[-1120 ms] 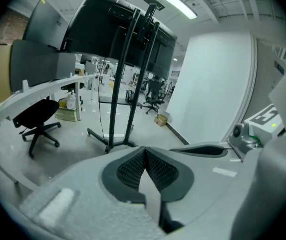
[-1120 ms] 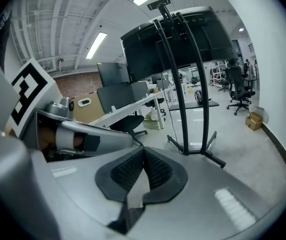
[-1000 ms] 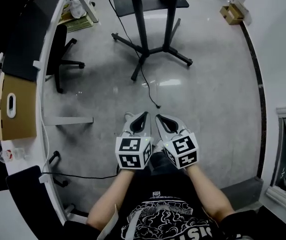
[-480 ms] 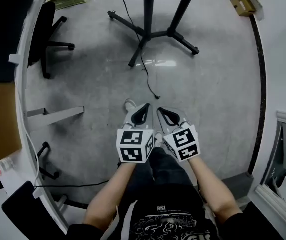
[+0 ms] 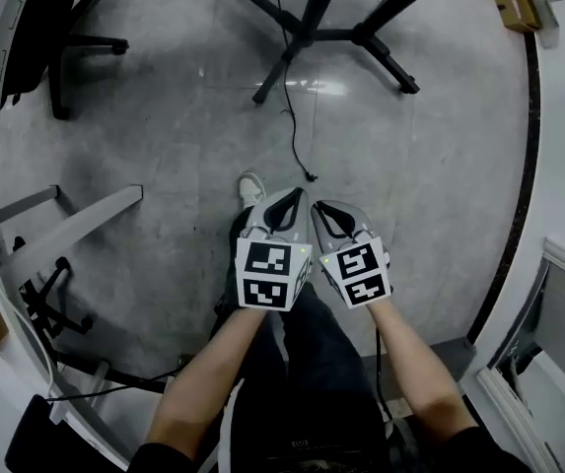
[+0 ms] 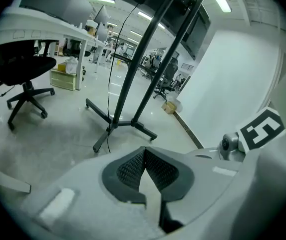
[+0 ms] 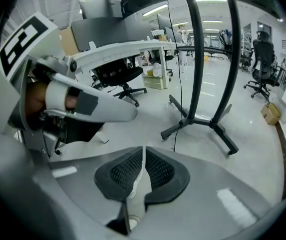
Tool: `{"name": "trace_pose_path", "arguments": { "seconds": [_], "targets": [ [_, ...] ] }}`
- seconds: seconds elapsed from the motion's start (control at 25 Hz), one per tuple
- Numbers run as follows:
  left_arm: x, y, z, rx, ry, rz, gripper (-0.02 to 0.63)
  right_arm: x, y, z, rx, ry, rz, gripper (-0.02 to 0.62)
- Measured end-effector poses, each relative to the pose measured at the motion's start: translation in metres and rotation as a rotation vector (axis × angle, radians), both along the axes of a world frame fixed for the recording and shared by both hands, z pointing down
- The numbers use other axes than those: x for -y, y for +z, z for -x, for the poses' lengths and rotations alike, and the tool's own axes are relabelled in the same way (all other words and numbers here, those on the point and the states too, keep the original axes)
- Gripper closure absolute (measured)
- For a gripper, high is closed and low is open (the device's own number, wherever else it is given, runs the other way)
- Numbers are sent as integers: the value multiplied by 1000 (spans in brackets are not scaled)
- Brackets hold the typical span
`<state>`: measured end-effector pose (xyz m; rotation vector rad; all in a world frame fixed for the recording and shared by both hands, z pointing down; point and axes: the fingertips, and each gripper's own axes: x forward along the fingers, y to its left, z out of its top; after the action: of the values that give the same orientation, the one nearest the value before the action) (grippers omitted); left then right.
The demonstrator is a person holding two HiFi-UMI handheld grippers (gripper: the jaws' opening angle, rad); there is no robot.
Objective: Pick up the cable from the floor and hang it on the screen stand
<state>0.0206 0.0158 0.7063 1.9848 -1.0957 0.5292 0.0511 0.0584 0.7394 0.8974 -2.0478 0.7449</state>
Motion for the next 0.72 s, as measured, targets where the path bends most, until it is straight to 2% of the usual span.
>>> {"name": "trace_pose_path", "arguments": {
  "seconds": [0.44, 0.72],
  "targets": [
    [27, 128, 2, 52, 34, 90, 607, 31, 157, -6, -69, -9, 86, 561],
    [36, 212, 8, 84, 56, 164, 607, 19, 249, -23, -129, -22, 149, 544]
  ]
}}
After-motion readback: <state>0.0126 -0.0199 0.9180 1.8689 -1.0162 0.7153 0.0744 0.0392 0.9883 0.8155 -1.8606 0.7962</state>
